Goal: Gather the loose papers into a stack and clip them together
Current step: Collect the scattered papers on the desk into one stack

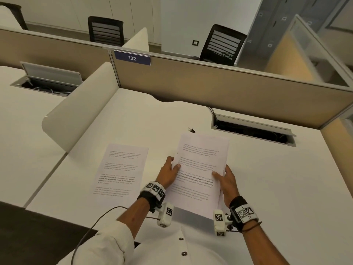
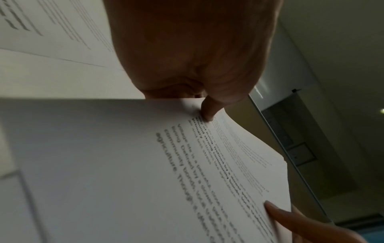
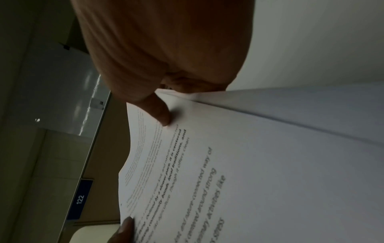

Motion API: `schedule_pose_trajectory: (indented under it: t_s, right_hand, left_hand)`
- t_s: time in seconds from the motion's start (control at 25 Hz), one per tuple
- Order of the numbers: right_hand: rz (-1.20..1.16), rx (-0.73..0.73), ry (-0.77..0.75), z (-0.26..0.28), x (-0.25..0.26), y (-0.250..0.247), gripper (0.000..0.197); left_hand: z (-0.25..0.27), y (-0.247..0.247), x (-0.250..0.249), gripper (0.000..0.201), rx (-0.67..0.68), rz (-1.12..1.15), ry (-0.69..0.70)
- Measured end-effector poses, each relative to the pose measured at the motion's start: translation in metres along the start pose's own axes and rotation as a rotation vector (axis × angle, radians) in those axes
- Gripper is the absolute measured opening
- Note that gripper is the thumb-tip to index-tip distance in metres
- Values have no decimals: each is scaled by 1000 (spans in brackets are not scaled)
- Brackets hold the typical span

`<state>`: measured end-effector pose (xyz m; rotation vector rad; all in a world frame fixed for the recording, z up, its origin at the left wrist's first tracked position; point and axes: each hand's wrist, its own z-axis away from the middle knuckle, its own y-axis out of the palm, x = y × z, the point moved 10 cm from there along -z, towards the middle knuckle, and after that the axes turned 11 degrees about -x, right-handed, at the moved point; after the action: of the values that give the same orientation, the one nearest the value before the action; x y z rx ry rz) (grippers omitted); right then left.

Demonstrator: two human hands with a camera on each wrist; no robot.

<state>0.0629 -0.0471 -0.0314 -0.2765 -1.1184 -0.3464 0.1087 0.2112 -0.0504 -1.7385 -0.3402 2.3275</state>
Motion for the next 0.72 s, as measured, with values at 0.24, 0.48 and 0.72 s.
schedule_pose_trajectory:
  t_s: [0.24,0.48,0.72]
  right_hand:
    - [77,-25,-38,-4,1,5,40]
    - [73,-70,-24,-5,-4,2,38]
    - [71,-111,17,-4,-21,6,41]
  left_hand:
    - [-3,-18,1,35,48,-4,-67]
    - [-22,-165,64,65,-424,-542,-93]
    - [-18,-253,138,113,-469,-892,-322]
